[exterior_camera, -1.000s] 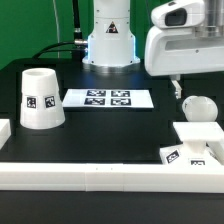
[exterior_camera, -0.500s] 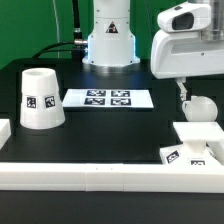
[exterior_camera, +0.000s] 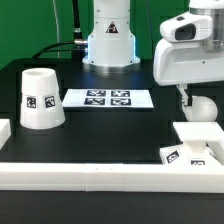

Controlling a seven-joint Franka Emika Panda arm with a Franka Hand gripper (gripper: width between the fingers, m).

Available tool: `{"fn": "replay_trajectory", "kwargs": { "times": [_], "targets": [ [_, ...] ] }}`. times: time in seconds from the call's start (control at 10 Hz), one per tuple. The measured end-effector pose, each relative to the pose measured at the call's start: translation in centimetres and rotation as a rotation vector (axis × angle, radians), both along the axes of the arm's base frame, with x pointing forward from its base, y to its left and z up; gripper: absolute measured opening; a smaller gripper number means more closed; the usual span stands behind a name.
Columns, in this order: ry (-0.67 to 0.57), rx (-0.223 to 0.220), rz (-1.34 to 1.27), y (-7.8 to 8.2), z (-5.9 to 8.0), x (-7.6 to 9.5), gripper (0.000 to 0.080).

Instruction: Assemble lamp

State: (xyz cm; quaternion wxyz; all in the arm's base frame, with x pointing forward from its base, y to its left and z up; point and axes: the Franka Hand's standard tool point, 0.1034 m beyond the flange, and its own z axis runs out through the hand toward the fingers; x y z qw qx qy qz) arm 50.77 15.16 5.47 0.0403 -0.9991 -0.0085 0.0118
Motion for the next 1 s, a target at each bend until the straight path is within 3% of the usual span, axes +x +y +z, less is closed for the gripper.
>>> {"fn": "replay_trajectory", "kwargs": {
  "times": [0.3,1.0],
  "targets": [
    [0.209,-0.031,0.006,-0.8,-0.2,-1.1,0.0698],
    [0.615,-0.069,0.031,-1.1,-0.6,-1.8,0.0698]
  ]
}}
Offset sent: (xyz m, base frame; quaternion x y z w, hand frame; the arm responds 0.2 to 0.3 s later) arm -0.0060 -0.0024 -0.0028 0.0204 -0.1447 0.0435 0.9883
